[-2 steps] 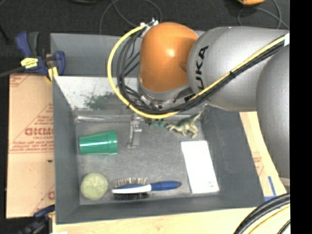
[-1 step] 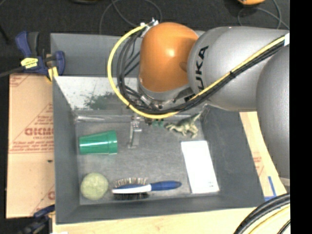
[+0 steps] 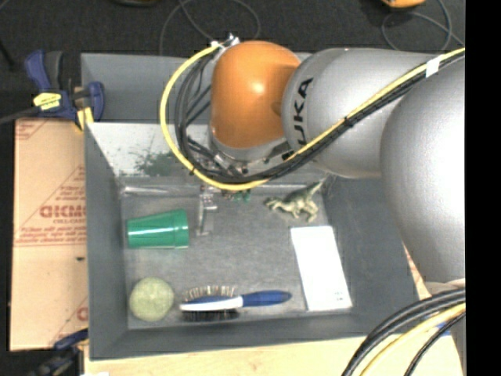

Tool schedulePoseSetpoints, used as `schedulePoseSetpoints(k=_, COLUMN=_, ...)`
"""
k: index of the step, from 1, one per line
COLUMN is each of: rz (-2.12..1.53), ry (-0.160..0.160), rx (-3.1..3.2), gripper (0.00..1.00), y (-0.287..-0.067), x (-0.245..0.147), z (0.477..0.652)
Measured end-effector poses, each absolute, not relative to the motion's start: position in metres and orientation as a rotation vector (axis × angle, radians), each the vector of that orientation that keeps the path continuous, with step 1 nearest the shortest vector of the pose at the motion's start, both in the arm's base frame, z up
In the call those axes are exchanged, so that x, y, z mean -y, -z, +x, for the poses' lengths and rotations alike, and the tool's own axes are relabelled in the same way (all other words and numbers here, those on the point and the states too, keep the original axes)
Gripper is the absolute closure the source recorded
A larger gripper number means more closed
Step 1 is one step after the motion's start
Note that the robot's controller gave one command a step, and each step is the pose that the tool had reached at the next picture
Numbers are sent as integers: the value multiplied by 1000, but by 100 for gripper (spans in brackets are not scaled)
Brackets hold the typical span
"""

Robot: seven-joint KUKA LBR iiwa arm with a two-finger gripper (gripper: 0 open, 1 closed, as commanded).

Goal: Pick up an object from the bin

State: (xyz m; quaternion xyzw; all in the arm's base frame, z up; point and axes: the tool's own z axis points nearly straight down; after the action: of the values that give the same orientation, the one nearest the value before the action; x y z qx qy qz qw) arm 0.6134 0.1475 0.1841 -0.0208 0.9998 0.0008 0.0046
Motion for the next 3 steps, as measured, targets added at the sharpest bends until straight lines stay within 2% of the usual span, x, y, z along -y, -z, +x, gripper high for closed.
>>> schedulePoseSetpoints(k=1, rz=-341, ry=-1, rx=-3123, gripper=0, y=-174, x=-111, z=595)
schedulePoseSetpoints(k=2, rz=-334, ry=1, rx=-3115, gripper=0, y=-130, x=-125, z=608)
schedulePoseSetpoints(k=3, rz=-387, ry=-2, rx=-3117, gripper=0, y=-113, x=-145, z=570)
